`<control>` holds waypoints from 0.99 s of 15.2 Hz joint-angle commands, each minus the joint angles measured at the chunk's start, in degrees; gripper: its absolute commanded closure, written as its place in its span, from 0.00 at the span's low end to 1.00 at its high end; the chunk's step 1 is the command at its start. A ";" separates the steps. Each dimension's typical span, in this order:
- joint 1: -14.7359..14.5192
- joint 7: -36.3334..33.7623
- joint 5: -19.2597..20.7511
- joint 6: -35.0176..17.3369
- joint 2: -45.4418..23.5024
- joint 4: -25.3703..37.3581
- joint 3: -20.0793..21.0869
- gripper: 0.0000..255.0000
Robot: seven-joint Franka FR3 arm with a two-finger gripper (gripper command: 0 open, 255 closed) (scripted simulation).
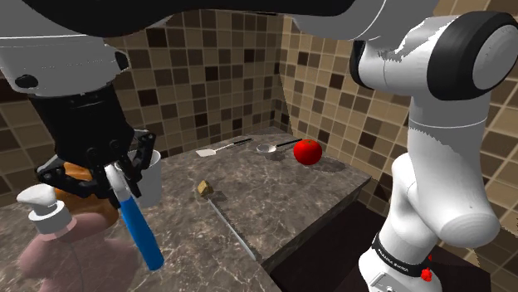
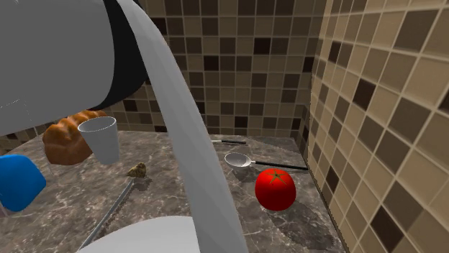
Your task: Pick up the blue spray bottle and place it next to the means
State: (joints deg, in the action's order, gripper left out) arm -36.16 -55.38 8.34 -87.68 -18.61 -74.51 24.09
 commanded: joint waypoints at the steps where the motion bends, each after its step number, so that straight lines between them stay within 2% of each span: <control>1: 0.36 0.10 -0.20 -1.82 0.52 -2.27 -0.05 1.00; 7: 0.94 0.04 -0.45 -6.72 1.25 -7.87 -0.15 1.00; 14: 0.94 0.04 -0.45 -6.72 1.25 -7.87 -0.15 1.00; 15: 0.95 0.04 -0.46 -6.72 1.26 -7.88 -0.15 0.00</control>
State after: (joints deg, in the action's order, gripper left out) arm -35.21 -55.34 7.89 -94.39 -17.35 -82.39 23.93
